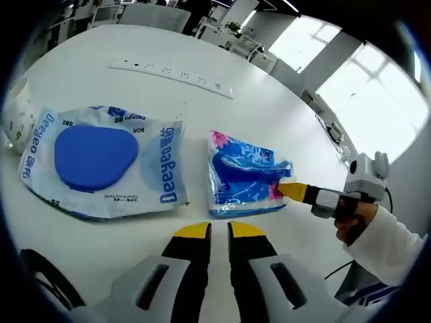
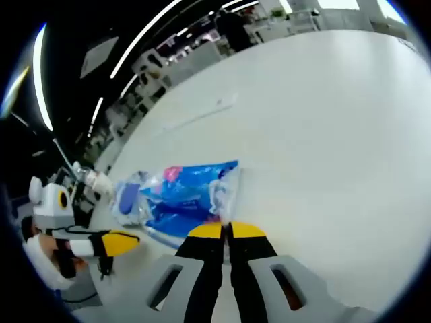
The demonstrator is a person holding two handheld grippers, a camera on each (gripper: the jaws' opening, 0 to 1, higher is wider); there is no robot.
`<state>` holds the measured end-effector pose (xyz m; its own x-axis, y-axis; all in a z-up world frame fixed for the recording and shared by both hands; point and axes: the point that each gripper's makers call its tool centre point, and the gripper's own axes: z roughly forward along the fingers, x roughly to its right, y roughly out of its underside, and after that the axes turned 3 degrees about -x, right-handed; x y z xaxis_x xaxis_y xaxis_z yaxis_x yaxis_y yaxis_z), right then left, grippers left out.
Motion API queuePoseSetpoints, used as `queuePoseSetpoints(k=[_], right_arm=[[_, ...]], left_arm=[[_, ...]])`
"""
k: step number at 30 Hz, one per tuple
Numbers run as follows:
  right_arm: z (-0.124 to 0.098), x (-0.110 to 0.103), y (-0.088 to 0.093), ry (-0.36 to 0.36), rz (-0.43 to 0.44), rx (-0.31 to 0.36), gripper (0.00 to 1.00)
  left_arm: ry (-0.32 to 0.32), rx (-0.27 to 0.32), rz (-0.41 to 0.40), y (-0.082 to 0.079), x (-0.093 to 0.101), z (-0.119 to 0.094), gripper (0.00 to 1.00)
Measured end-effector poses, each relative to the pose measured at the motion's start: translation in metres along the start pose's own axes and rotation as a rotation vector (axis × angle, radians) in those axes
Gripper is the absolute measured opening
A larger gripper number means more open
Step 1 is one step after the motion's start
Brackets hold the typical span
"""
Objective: Arrange the tabletop items into an orderly group along one side of the table until the central work area is clear of visible clutter.
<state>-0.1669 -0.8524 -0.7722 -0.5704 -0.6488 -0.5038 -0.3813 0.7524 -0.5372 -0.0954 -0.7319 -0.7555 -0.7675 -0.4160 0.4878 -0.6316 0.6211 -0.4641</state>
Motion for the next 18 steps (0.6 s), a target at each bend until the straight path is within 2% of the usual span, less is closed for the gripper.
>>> queuePoseSetpoints(k=[5,11,14,18], right_arm=[[0.000,-0.001,0.002,0.010,0.009,0.019,0.01],[-0.001,-0.004,0.001,0.012,-0.014,0.032,0.05],[-0.004,-0.006,-0.002,0.020,-0.055,0.045,0.13],[-0.011,-0.012,-0.009,0.018,-0.107,0.086,0.33]], left_arm=[[0.030,0.001,-0.012,0.017,0.004,-0.012,0.05],[0.048,0.015,-0.028,0.020,0.007,-0.023,0.05],[0.035,0.026,0.010,0.016,0.007,-0.028,0.05],[0.048,0.055,0.033,0.012,0.014,-0.036,0.06]])
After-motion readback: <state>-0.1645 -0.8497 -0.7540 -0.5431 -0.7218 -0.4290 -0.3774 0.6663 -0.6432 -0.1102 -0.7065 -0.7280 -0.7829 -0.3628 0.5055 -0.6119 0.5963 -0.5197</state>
